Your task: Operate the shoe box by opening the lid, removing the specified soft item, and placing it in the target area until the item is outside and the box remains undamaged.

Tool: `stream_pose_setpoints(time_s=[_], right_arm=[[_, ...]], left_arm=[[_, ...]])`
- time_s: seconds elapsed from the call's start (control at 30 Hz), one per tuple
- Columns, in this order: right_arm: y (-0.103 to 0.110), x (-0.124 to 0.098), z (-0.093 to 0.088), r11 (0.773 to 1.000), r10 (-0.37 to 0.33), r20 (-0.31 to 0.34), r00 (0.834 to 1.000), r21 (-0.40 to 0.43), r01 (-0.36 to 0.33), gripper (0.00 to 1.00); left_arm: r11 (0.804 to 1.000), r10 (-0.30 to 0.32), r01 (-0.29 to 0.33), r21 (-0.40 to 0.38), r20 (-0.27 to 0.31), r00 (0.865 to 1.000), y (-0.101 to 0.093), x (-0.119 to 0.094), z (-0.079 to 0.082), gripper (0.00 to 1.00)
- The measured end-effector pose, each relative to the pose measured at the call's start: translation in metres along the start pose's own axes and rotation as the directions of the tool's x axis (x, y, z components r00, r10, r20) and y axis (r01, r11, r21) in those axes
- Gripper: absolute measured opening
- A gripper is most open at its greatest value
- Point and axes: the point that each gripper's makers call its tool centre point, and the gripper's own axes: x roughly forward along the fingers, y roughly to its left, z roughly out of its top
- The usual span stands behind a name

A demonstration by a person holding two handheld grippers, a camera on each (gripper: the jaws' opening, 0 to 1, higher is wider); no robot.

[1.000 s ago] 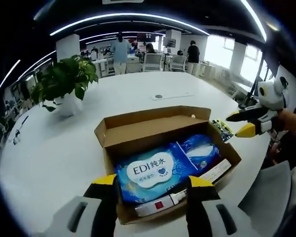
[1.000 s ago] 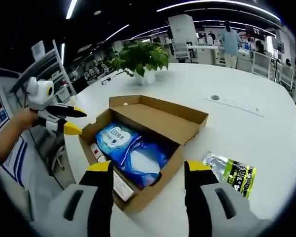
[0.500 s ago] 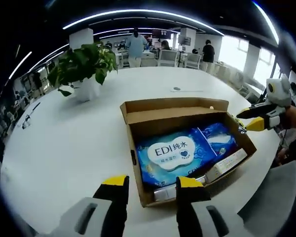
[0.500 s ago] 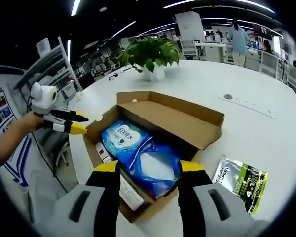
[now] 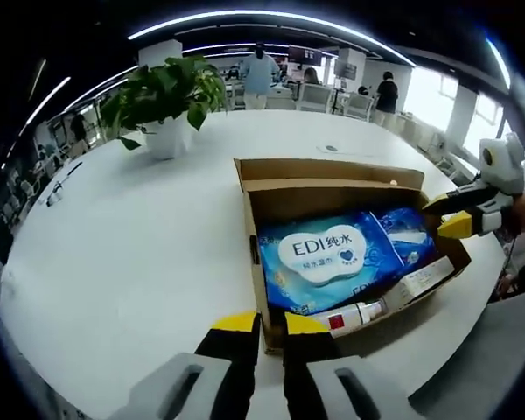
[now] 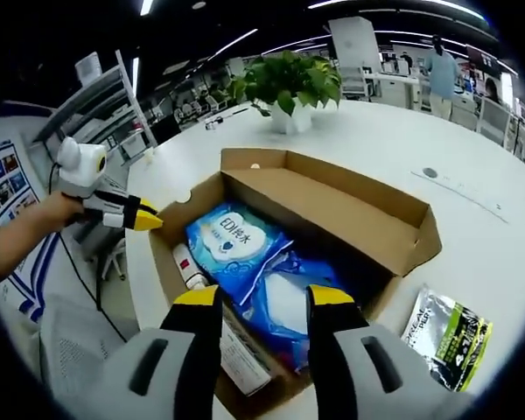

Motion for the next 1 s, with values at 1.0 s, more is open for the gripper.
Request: stream_pose_setpoints(time_s=[1.0], right_arm=[[0.006, 0.058, 0.008, 0.999, 0.035, -0.077, 0.996, -0.026, -0.037, 0.27]], left_arm=[[0.998, 0.029, -0.028, -0.051, 0.012, 1.000, 0.003, 0.003, 0.000, 0.04]])
